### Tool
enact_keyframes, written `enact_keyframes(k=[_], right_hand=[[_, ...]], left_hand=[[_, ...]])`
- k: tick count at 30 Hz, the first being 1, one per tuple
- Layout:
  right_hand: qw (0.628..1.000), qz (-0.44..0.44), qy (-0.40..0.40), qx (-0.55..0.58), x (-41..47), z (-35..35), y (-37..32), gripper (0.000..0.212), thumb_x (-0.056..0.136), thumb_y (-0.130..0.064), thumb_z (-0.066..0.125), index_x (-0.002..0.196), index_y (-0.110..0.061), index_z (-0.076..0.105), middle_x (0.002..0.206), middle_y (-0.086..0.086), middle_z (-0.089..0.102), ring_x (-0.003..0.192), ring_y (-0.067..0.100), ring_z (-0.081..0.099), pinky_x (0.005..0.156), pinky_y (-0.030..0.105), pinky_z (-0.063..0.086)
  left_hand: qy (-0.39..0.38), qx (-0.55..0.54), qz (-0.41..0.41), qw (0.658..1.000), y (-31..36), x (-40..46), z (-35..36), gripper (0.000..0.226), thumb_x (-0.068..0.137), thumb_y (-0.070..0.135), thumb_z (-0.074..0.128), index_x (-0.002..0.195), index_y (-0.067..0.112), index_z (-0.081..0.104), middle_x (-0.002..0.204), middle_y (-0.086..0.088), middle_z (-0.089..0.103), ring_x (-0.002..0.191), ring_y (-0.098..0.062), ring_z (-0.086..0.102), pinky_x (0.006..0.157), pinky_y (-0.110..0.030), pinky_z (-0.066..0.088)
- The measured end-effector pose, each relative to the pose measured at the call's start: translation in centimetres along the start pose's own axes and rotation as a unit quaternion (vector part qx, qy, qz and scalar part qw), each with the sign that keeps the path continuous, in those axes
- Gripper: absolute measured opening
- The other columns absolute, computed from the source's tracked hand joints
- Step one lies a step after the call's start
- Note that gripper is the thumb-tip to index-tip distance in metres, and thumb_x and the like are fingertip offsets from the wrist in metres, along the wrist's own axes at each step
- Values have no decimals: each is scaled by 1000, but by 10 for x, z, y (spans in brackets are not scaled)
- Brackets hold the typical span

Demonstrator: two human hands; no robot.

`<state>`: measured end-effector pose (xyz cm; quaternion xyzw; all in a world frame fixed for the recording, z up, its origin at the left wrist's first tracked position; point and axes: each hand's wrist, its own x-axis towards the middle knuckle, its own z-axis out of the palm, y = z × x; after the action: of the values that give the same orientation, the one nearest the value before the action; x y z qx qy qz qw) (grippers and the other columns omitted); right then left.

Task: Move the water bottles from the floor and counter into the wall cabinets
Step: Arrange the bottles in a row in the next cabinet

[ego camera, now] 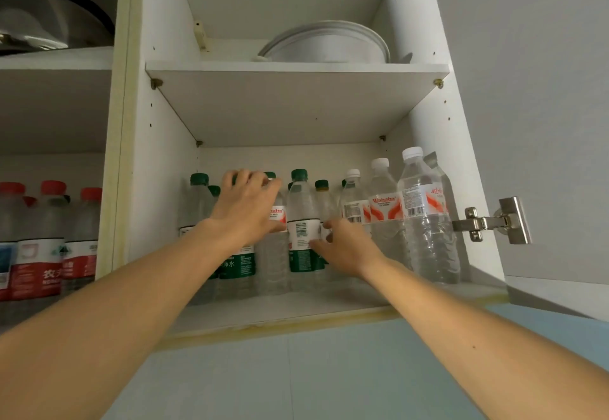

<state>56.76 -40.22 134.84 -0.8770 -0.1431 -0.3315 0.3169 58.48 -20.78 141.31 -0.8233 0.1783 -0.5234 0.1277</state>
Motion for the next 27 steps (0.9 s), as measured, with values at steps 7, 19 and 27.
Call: enact_keyframes(k=[7, 19, 27], right_hand=[[925, -92, 329, -165, -29, -63, 5, 40, 90, -23, 68, 128, -15, 59, 132, 5, 51, 123, 28, 45, 100, 41, 47], [816, -31, 197, -543, -40, -56, 62, 89, 100, -29, 58, 159, -38, -8, 152, 24, -44, 135, 58, -37, 108, 77, -16], [820, -7, 183, -542, -42, -65, 77, 105, 83, -12, 76, 160, -31, 8, 156, 17, -42, 137, 56, -38, 110, 78, -8]], left_hand=[[94, -62, 27, 993, 34, 11, -15, 77, 84, 55, 71, 143, 14, 44, 136, -9, 53, 125, -28, 46, 106, -43, 39], [50, -300, -17, 952, 107, 62, -3, 57, 96, 35, 65, 145, 18, 42, 144, -6, 44, 128, -23, 49, 92, -32, 41], [-38, -392, -81, 915, 112, 109, 20, 64, 97, 32, 64, 153, 21, 34, 149, -13, 46, 128, -30, 52, 104, -42, 46]])
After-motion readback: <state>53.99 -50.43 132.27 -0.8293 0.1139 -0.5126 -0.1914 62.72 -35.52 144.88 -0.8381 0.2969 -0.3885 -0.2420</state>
